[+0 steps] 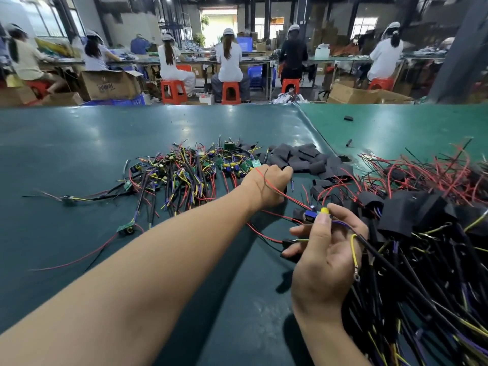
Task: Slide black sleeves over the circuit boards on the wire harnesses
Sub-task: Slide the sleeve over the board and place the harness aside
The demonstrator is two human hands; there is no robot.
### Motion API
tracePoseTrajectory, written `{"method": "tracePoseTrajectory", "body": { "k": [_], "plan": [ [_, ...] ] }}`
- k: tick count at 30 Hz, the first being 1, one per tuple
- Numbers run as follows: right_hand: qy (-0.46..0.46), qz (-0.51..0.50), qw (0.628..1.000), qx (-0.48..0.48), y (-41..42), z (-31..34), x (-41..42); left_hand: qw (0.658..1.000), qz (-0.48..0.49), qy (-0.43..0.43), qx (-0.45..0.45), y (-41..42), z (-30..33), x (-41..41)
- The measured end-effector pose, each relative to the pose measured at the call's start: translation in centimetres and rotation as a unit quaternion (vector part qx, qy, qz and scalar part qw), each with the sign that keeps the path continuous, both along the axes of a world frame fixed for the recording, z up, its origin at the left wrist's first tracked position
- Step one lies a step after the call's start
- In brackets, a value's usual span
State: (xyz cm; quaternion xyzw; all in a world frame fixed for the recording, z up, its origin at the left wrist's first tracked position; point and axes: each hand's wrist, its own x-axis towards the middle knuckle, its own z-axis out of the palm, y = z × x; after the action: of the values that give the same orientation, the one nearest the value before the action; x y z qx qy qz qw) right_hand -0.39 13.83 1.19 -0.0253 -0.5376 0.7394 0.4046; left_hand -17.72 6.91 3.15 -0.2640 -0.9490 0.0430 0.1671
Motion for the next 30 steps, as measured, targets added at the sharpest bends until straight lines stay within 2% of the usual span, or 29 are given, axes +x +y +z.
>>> {"method": "tracePoseTrajectory", "body": {
  "k": [2,4,7,9,11,16,20,22,26,30],
  "plan": [
    [0.003,-0.007,1.0,-0.002,0.0,0.3,0.1,0.998,0.007,0.017,0.053,-1.0,-0.6,1.6],
    [0.012,-0.019,1.0,-0.002,0.0,0.6,0.3,0.982,0.016,0.008,0.187,-2.3,-1.1,3.4],
    [0.024,-0.022,0.999,-0.015,0.1,0.9,0.6,0.896,0.011,0.023,0.444,-5.3,-1.0,6.8],
    [0.02,-0.011,0.999,-0.022,0.3,0.9,0.6,0.848,-0.011,0.064,0.526,-8.2,-1.4,9.9],
    [0.011,-0.002,1.0,-0.027,0.3,0.9,0.5,0.815,-0.021,0.068,0.576,-10.9,-2.3,13.1],
    [-0.022,0.03,0.999,-0.018,0.0,0.3,0.4,0.798,-0.014,0.07,0.598,-13.5,-4.2,17.4],
    [-0.069,0.055,0.996,0.024,0.5,-0.6,0.0,0.853,-0.036,0.032,0.52,-12.9,-4.2,17.2],
    [-0.091,0.067,0.993,0.045,1.0,-0.8,-0.3,0.864,-0.024,0.021,0.502,-12.9,-4.3,17.1],
    [-0.086,0.125,0.988,0.028,1.0,-0.8,-0.6,0.847,-0.016,0.016,0.531,-13.2,-3.9,16.8],
    [-0.071,0.155,0.985,0.036,0.5,-0.7,-0.1,0.851,-0.009,-0.017,0.524,-13.3,-3.9,16.7]
  ]
}}
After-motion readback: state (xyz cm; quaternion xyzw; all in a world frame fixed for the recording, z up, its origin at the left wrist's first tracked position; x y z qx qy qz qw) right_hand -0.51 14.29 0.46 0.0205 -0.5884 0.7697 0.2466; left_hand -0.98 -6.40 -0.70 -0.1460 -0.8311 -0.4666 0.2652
